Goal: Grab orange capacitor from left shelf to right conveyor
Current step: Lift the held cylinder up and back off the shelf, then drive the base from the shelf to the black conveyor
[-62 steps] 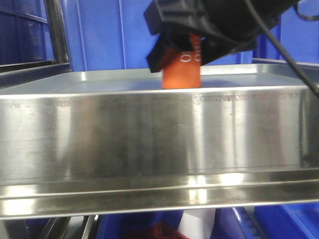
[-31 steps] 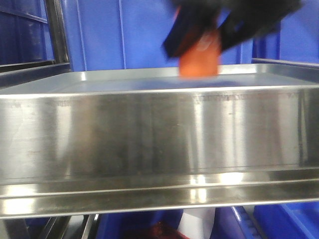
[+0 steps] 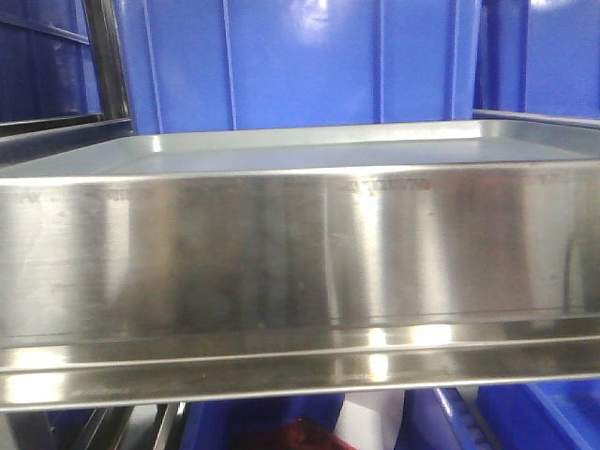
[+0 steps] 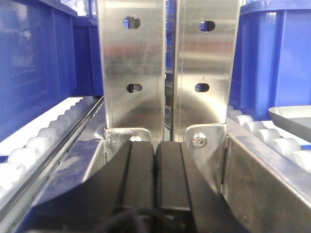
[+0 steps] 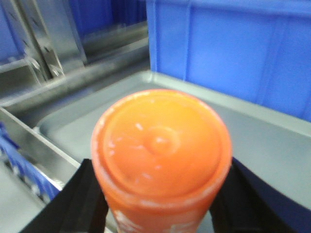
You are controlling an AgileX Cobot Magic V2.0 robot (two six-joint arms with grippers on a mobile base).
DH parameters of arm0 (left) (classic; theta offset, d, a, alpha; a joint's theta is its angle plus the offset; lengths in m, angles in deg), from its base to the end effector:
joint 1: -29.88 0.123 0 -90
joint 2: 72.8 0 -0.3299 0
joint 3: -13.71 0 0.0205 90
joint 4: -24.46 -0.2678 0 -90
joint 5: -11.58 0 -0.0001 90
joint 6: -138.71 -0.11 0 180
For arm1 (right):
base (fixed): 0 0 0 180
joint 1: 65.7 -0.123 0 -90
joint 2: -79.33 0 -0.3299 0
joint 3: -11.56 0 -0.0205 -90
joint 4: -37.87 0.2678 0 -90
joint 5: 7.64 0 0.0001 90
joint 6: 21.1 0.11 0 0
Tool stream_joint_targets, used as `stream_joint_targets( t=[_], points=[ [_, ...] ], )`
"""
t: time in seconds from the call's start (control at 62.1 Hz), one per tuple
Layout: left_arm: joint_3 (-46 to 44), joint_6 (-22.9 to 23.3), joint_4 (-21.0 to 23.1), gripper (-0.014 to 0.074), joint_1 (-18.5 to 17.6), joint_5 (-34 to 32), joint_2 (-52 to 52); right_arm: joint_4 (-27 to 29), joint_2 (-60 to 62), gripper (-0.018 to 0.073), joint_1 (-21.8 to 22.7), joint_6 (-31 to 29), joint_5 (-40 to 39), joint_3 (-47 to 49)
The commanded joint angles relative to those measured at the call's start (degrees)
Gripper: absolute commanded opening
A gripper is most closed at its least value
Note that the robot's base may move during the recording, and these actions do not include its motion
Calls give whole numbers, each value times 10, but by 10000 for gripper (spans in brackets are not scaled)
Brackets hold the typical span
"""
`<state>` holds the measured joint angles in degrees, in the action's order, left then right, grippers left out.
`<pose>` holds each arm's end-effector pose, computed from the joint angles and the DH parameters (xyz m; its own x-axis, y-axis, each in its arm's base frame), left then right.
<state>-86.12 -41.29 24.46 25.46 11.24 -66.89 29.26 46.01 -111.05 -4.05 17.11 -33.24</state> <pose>0.0472 -0.0036 0.2038 0.0741 -0.0057 -0.9972 0.0771 0.9970 0.0000 0.0677 0.0587 0.3553 -0.2585 -0.0341 -0.9654 -0.6338 0.7602 0.1428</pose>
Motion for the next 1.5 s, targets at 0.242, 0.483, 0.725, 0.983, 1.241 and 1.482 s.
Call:
stream_joint_targets(
  t=[0.242,0.483,0.725,0.983,1.241,1.482],
  points=[
    [-4,0,3,-105,-1,-48,6,-26,187,56,0,-5,-13,-39],
    [-4,0,3,-105,-1,-48,6,-26,199,56,0,-5,-12,-39],
    [-4,0,3,-105,-1,-48,6,-26,199,56,0,-5,-12,-39],
    [-4,0,3,-105,-1,-48,6,-26,199,56,0,-5,-12,-39],
    [-4,0,3,-105,-1,-48,6,-26,199,56,0,-5,-12,-39],
    [-4,0,3,-105,-1,-48,6,-26,199,56,0,-5,-12,-39]
  ],
)
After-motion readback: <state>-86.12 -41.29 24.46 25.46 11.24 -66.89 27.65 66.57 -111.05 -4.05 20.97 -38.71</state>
